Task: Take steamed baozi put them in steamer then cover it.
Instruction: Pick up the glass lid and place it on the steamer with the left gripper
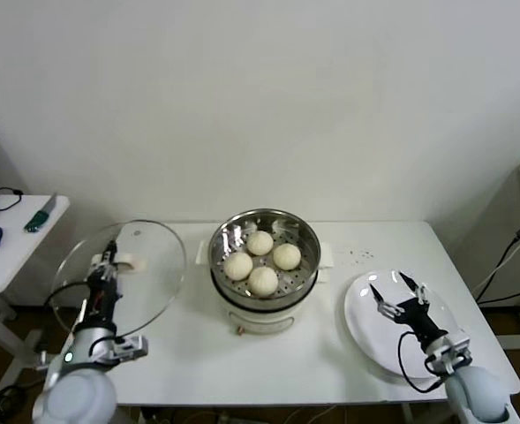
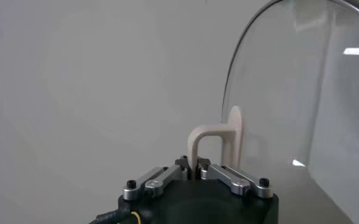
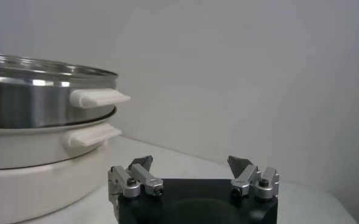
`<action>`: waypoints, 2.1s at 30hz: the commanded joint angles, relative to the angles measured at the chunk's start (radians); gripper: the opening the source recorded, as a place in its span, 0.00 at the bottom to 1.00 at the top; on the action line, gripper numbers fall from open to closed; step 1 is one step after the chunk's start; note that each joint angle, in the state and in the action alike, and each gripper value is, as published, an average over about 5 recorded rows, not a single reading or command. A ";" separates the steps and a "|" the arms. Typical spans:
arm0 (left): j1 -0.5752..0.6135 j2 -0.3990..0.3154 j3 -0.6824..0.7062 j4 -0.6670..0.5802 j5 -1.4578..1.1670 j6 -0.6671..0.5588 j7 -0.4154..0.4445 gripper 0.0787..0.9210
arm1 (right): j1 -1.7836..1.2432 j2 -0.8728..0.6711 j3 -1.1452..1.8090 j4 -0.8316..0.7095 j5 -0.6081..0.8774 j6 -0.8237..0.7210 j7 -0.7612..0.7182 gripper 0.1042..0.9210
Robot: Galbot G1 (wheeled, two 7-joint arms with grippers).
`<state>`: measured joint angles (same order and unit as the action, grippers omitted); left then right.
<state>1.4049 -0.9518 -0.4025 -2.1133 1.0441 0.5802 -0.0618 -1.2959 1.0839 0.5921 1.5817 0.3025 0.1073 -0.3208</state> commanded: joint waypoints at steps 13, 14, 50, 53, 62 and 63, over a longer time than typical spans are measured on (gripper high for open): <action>-0.479 -0.154 0.477 0.060 0.216 0.205 0.337 0.08 | 0.131 -0.005 -0.105 -0.109 -0.043 -0.008 0.009 0.88; -0.491 -0.170 0.484 0.075 0.227 0.205 0.343 0.08 | 0.129 -0.004 -0.101 -0.108 -0.044 -0.008 0.009 0.88; -0.615 -0.521 0.591 0.413 0.471 0.205 0.421 0.08 | -0.022 0.029 0.088 -0.060 -0.068 0.031 -0.019 0.88; -0.611 -0.523 0.585 0.430 0.465 0.205 0.414 0.08 | -0.023 0.031 0.090 -0.063 -0.069 0.033 -0.021 0.88; -0.609 -0.520 0.582 0.450 0.446 0.205 0.397 0.08 | -0.016 0.032 0.091 -0.074 -0.068 0.036 -0.025 0.88; -0.608 -0.521 0.584 0.451 0.446 0.205 0.397 0.08 | -0.015 0.033 0.091 -0.075 -0.068 0.036 -0.026 0.88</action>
<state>0.7995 -1.4516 0.1743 -1.6977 1.4887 0.7365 0.3392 -1.3078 1.1151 0.6746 1.5106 0.2340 0.1416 -0.3447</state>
